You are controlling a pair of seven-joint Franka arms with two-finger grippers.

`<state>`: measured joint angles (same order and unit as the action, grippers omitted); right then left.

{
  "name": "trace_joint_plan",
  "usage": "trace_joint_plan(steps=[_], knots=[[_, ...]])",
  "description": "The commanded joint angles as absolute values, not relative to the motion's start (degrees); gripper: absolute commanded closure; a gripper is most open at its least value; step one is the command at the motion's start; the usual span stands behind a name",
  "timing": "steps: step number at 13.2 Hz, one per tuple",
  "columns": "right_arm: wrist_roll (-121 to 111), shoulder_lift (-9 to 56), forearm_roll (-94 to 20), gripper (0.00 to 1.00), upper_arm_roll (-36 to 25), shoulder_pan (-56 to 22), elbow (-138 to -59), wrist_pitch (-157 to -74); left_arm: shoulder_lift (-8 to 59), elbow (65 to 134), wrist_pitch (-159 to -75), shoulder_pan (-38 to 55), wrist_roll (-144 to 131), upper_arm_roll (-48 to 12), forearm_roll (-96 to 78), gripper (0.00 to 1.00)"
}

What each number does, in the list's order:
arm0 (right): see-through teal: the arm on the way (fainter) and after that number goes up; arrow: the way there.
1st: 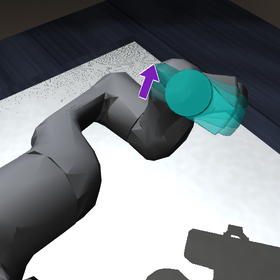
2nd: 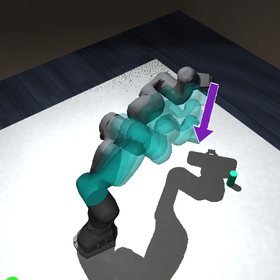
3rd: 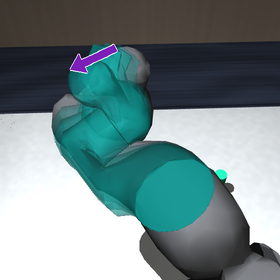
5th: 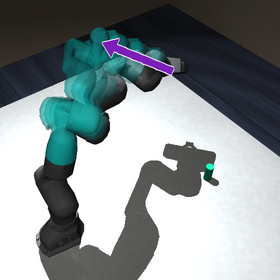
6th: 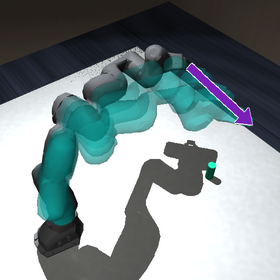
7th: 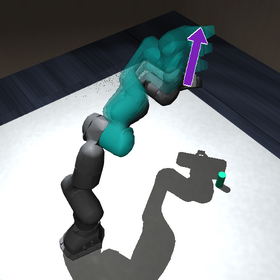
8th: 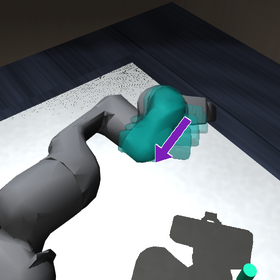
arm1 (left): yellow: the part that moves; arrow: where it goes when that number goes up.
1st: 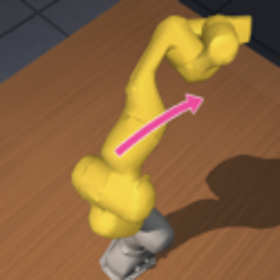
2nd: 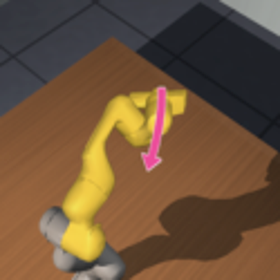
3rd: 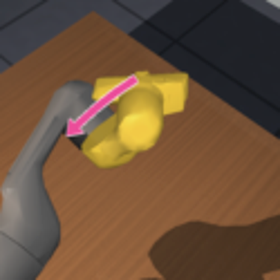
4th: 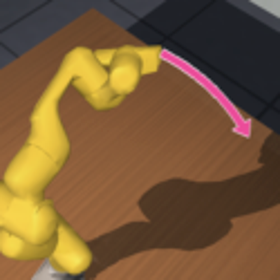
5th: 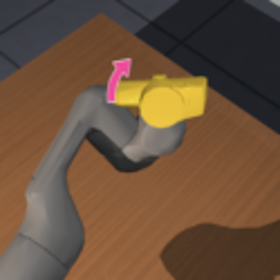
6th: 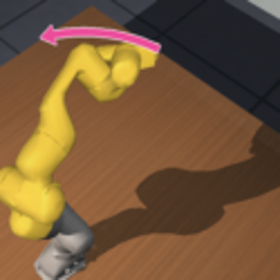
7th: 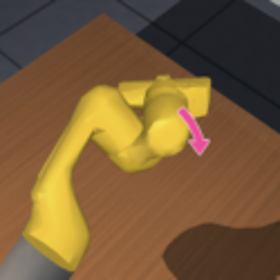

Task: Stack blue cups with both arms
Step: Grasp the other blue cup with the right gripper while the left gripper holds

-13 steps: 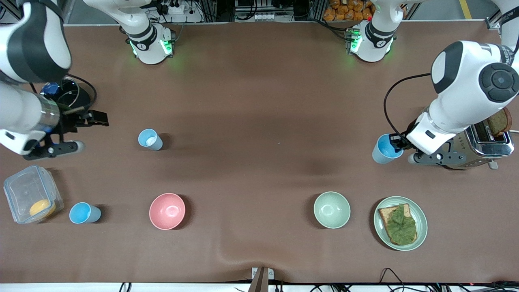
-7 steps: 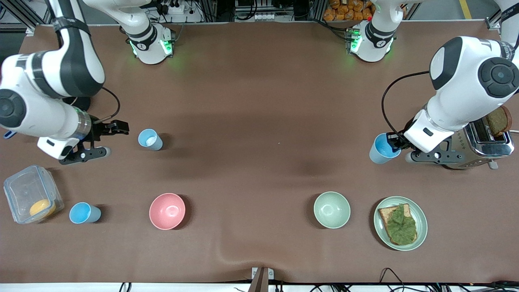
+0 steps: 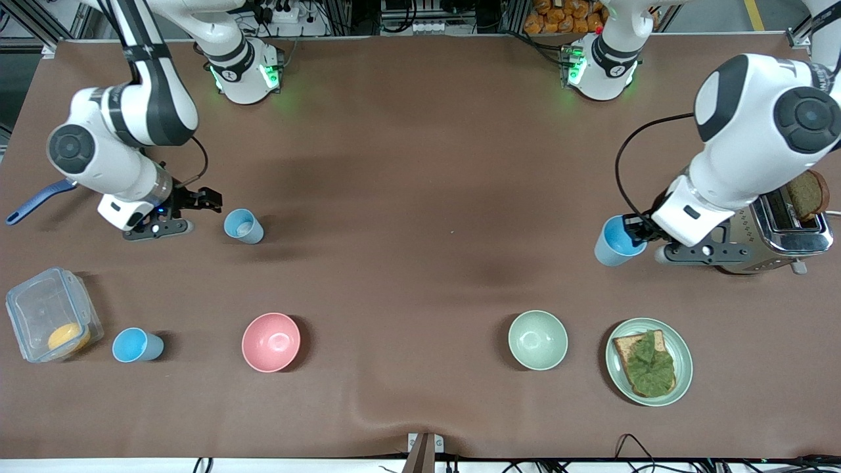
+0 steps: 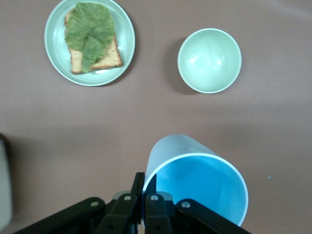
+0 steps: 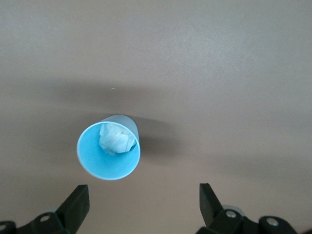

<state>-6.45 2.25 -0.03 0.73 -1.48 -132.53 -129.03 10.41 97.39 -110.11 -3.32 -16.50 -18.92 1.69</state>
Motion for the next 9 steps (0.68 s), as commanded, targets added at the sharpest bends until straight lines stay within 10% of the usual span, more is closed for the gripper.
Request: trace_joint_plan(steps=[1,7,9], knots=[[-7.3,3.6,-0.8,0.00,1.2,-0.6,-135.6,-134.6,11.3,95.7,-108.7,-3.3,-21.6,-21.4,2.0,1.00],[-7.0,10.5,-1.1,0.00,1.3,-1.0,-135.9,-142.2,12.0,95.3,-108.8,-1.5,-30.1,-23.6,2.1,1.00],[-6.8,11.0,-1.1,0.25,1.4,-1.1,-135.9,-142.3,12.6,94.9,-108.8,-0.3,-32.3,-23.6,2.1,1.00]])
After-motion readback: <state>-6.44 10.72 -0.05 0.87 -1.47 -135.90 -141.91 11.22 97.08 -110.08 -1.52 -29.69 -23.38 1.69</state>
